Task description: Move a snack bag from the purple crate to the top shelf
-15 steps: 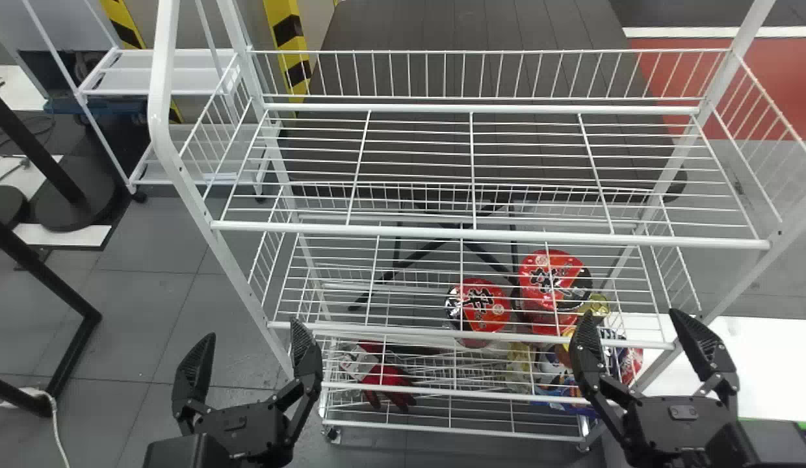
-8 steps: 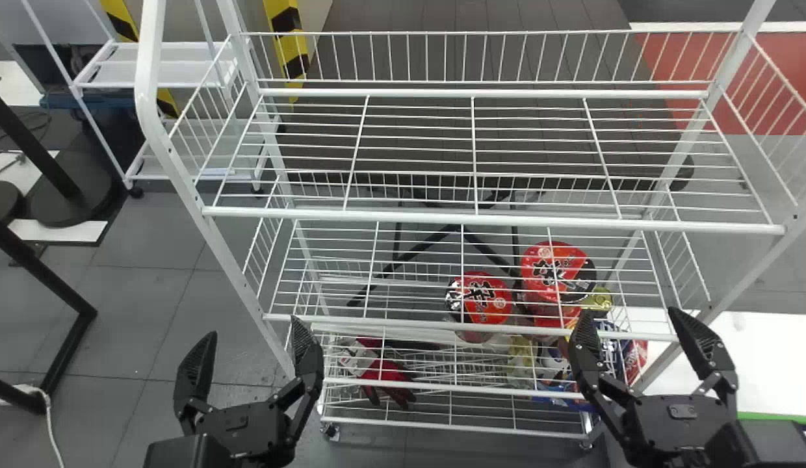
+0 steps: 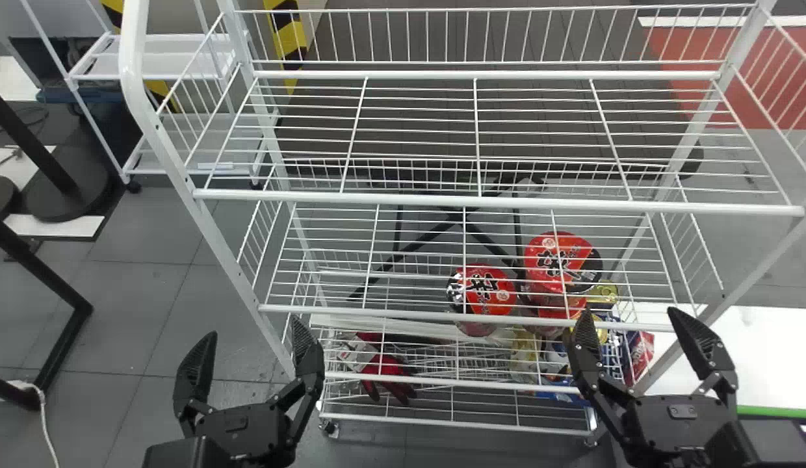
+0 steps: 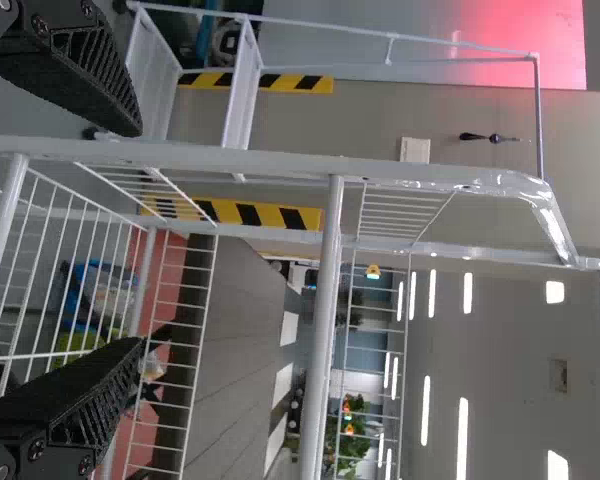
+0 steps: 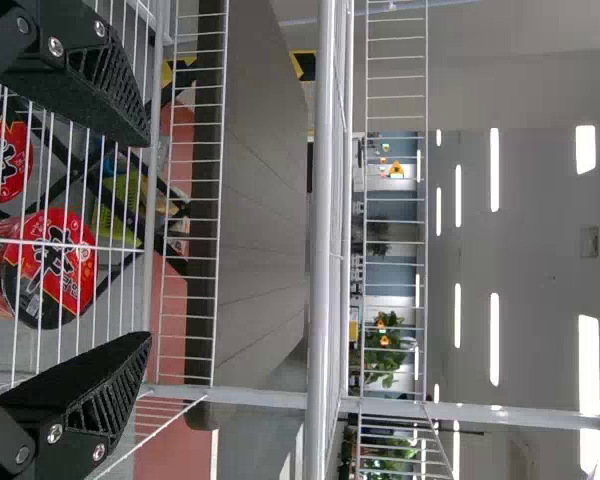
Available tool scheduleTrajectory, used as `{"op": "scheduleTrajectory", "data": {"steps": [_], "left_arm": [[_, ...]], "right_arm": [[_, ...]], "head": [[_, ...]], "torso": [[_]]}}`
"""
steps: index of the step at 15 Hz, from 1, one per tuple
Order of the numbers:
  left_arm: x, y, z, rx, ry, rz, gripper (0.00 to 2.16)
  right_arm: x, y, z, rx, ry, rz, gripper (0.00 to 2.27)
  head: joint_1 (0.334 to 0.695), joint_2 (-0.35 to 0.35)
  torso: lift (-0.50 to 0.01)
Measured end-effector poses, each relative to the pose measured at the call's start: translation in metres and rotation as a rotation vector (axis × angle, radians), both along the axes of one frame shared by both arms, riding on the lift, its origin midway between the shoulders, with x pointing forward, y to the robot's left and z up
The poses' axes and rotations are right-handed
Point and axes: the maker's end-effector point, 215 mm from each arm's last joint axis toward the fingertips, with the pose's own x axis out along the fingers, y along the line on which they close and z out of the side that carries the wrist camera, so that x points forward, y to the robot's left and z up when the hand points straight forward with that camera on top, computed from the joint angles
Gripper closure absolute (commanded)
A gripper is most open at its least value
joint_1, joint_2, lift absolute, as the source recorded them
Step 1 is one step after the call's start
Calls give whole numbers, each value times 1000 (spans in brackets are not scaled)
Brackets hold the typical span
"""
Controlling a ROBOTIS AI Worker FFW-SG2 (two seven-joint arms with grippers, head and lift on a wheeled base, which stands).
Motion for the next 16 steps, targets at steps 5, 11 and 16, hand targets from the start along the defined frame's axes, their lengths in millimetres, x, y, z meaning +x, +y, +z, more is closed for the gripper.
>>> {"op": "scheduleTrajectory", "data": {"steps": [5, 11, 16], "left_arm": [[0, 0, 0, 1, -1, 0, 63], [0, 1, 0, 2, -2, 3, 66], [2, 2, -1, 0, -4, 9, 70]], "right_arm": [[0, 0, 1, 1, -1, 0, 144], [0, 0, -3, 0, 6, -1, 144], [0, -2, -5, -2, 10, -5, 144]], "head": [[695, 70], [695, 71], [695, 71]], "torso": [[-208], [-232], [-252]]}}
